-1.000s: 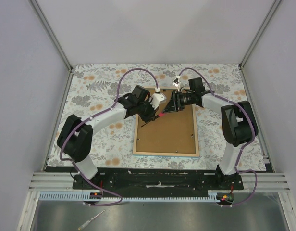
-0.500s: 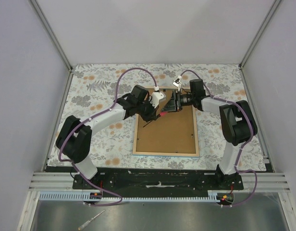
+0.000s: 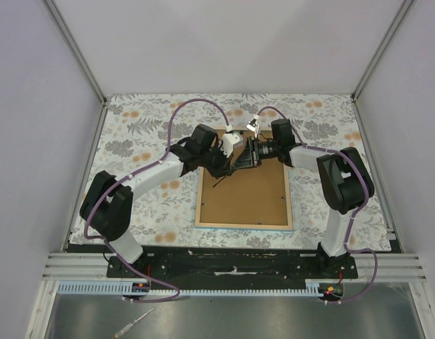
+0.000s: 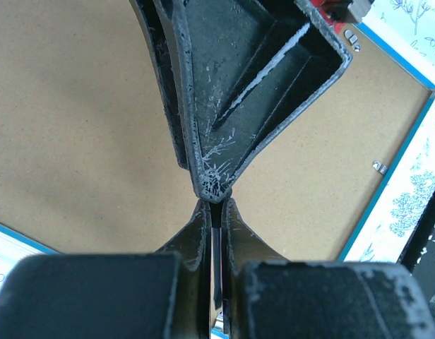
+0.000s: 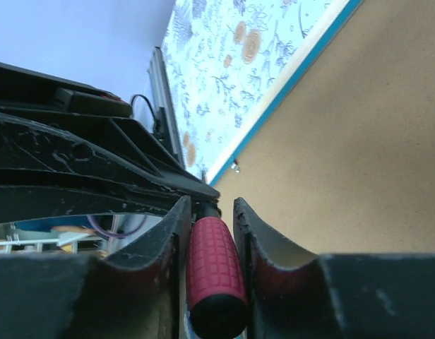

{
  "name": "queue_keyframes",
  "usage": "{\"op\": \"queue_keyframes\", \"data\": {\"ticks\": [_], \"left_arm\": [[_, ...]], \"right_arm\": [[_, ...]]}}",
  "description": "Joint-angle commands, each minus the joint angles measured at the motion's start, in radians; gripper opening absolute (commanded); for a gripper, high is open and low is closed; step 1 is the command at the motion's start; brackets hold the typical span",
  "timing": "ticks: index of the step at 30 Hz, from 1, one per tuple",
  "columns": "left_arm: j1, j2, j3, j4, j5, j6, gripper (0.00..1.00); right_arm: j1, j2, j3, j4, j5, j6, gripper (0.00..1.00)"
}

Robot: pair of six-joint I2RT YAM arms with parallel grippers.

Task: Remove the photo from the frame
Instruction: Pick up the screwdriver from the photo frame.

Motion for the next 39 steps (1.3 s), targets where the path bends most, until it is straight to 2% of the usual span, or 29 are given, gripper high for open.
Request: {"op": "queue_keyframes", "data": {"ticks": [1, 4, 6, 7, 9, 12, 14, 16, 22, 25, 30, 33, 34, 36, 39], "left_arm": [[-0.005, -0.053, -0.005, 0.064, 0.040, -0.036, 0.02], [-0.005, -0.056, -0.011, 0.070, 0.030, -0.038, 0.02], [-0.005, -0.059, -0.014, 0.073, 0.020, -0.036, 0.02], [-0.005, -0.060, -0.014, 0.072, 0.017, -0.033, 0.06], [-0.004, -0.070, -0.019, 0.069, 0.002, -0.025, 0.23], [-0.001, -0.088, -0.031, 0.066, -0.022, -0.013, 0.59], [0.001, -0.100, -0.042, 0.064, -0.027, -0.006, 0.69], [0.001, -0.103, -0.046, 0.058, -0.023, 0.002, 0.71], [0.001, -0.074, -0.043, 0.032, -0.013, 0.028, 0.68], [0.001, -0.060, -0.040, 0.032, -0.009, 0.031, 0.62], [0.001, -0.050, -0.037, 0.033, -0.003, 0.033, 0.39], [0.001, -0.050, -0.037, 0.033, 0.007, 0.034, 0.06], [0.001, -0.051, -0.037, 0.033, 0.007, 0.033, 0.02], [0.001, -0.053, -0.040, 0.033, 0.013, 0.034, 0.02], [0.001, -0.053, -0.037, 0.033, 0.019, 0.033, 0.02]], "right_arm": [[0.013, -0.022, -0.005, 0.072, -0.009, 0.020, 0.28], [0.011, -0.022, -0.005, 0.066, -0.006, 0.014, 0.11], [0.013, -0.025, -0.002, 0.056, 0.002, 0.001, 0.02], [0.011, -0.029, 0.003, 0.045, 0.008, -0.012, 0.00], [0.008, -0.037, 0.011, 0.027, 0.013, -0.028, 0.00], [-0.010, -0.058, 0.011, 0.023, 0.019, -0.029, 0.00], [-0.026, -0.072, 0.009, 0.025, 0.018, -0.025, 0.00], [-0.039, -0.080, 0.006, 0.040, 0.004, -0.005, 0.00], [-0.069, -0.103, 0.000, 0.074, -0.033, 0.038, 0.00], [-0.075, -0.112, -0.002, 0.086, -0.047, 0.053, 0.00], [-0.079, -0.110, -0.002, 0.108, -0.094, 0.084, 0.00], [-0.078, -0.106, 0.000, 0.106, -0.108, 0.090, 0.00], [-0.078, -0.106, 0.001, 0.108, -0.111, 0.090, 0.00], [-0.078, -0.104, 0.000, 0.099, -0.110, 0.090, 0.01], [-0.076, -0.098, 0.004, 0.074, -0.107, 0.083, 0.21]]}}
